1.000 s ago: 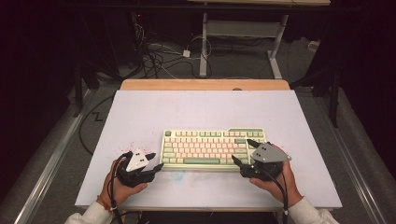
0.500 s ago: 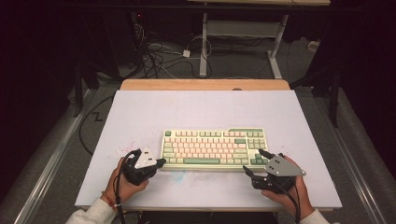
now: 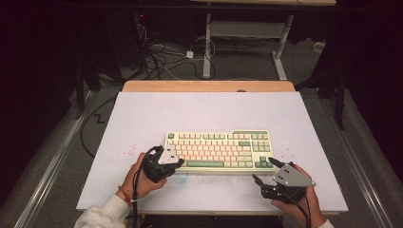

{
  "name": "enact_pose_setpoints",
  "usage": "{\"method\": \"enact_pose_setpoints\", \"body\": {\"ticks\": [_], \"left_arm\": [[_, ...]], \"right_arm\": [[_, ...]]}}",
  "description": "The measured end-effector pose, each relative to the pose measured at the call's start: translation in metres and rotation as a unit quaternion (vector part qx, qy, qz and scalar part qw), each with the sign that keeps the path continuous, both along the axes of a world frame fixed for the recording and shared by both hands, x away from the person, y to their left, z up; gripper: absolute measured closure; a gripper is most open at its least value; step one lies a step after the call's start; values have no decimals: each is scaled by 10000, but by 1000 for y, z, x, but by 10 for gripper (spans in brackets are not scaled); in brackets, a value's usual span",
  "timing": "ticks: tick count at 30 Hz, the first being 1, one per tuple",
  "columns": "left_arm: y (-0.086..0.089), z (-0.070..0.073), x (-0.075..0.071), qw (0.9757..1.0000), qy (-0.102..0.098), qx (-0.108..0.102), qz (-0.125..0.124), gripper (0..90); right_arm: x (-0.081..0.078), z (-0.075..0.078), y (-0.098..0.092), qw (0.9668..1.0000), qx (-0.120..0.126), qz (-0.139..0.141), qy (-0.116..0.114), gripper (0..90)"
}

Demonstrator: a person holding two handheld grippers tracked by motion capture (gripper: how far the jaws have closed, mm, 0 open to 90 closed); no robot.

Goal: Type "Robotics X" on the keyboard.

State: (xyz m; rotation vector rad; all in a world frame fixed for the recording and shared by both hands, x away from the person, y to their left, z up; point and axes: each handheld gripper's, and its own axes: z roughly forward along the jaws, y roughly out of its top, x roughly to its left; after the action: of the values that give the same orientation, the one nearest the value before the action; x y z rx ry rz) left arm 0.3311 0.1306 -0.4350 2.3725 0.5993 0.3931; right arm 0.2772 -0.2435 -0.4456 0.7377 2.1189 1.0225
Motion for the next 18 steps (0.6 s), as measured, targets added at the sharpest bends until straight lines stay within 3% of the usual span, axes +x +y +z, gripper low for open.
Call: {"method": "enact_pose_setpoints", "body": {"ticks": [6,18], "left_arm": [[-19,0,10,9998,44,177,-101,866],[-47,2,28,9995,74,227,-218,869]], "right_arm": [[0,-2,2,9999,-79,61,14,257],[3,-4,1,9999,-115,92,80,258]]}}
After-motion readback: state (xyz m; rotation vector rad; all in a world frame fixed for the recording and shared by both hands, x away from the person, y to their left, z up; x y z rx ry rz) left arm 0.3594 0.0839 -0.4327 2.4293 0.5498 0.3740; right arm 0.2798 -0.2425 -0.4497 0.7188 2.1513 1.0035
